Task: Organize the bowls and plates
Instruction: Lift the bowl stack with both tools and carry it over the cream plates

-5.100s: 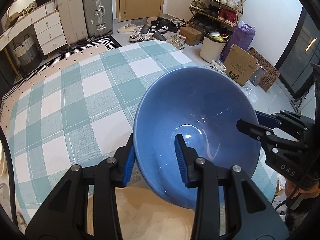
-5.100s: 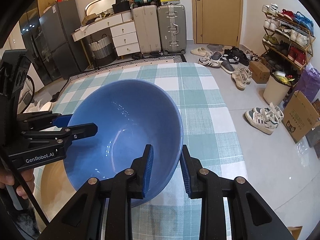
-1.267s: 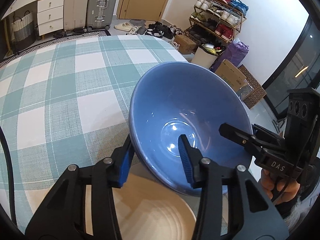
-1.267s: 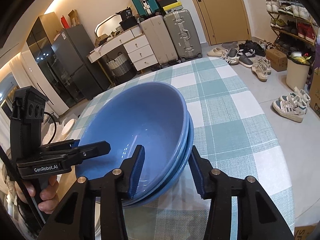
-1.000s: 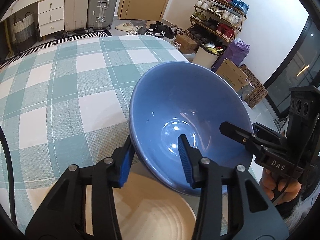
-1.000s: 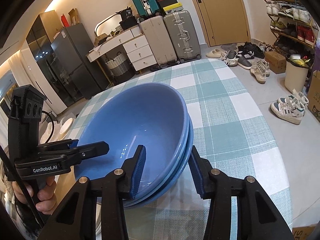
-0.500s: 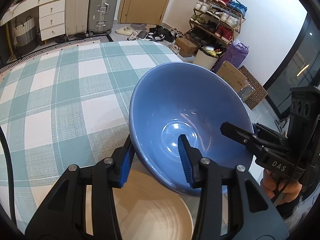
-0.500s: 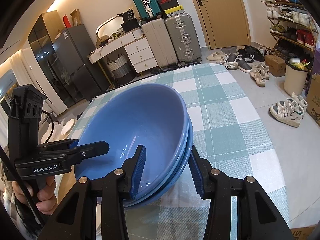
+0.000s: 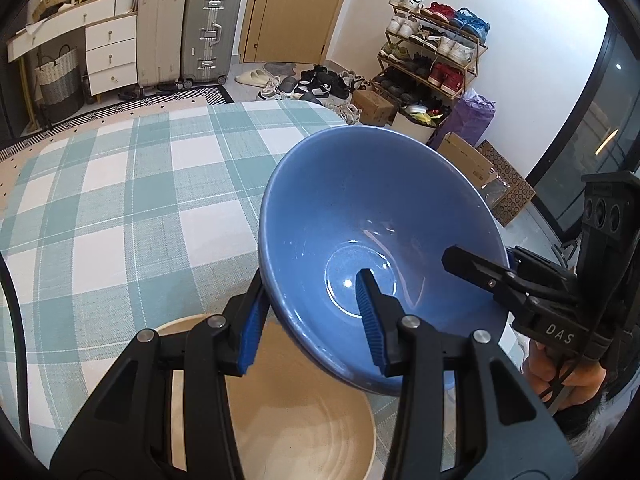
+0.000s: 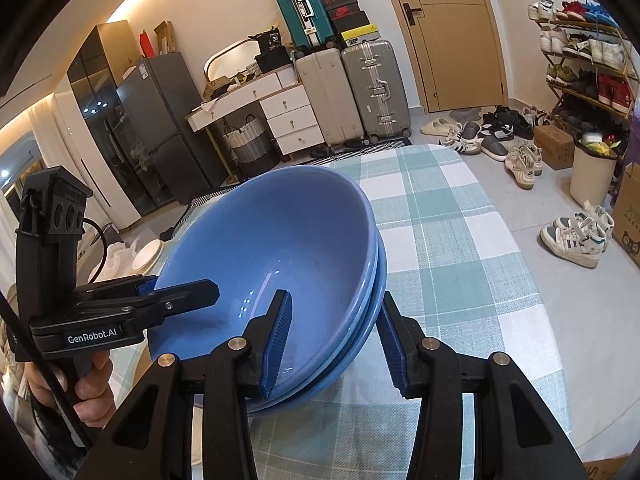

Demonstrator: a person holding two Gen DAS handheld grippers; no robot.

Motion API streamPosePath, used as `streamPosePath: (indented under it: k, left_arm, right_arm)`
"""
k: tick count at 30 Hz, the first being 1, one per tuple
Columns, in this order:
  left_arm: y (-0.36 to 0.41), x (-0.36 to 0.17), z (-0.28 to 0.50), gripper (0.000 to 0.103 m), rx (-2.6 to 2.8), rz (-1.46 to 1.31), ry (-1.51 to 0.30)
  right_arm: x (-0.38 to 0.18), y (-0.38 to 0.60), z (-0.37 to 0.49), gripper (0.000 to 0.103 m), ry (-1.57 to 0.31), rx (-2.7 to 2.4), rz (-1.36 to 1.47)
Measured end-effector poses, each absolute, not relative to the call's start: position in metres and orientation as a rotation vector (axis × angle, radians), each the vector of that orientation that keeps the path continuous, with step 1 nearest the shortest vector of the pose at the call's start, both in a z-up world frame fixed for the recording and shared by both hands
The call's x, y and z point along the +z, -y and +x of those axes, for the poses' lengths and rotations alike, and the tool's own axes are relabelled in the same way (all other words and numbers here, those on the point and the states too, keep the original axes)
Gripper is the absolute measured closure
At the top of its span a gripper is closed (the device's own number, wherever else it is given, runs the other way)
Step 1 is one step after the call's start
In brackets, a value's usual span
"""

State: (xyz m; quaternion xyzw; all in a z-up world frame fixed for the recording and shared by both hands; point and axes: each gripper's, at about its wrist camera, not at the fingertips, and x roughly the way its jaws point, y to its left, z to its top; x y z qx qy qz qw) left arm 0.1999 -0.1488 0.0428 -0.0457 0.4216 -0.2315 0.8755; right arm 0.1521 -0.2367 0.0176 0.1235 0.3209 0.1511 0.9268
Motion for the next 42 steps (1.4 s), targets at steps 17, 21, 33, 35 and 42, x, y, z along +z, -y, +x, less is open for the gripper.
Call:
streamPosePath:
  k: [17,21,33,35,42]
  left_arm:
    - [0.11,0.065,0.146,0.063,-0.413,-0.113,-0.847]
    - [0.102,0.069,0.138,0.063,-0.396,-0.117,-0.842]
    - [0.068,0.073,0.118,0.063,-0.369,-0.148,-0.831]
    - [0.063,0.071,0.116,0.063,-0.362,-0.152,-0.831]
    - [0.042,0.064,0.103,0.063,-0.324,-0.167,-0.834]
  right_arm:
    - [0.036,0.204,0.126,0.058,-0.634,0.371,0.226]
    - [0.038,0.195,0.122,0.058,-0.636,0.387,0.221]
    - [0.046,0.167,0.115,0.058,-0.635,0.416,0.189]
    - [0.046,0.161,0.113,0.058,-0.637,0.421,0.185]
    - [0.042,0.139,0.111,0.058,-0.651,0.448,0.167]
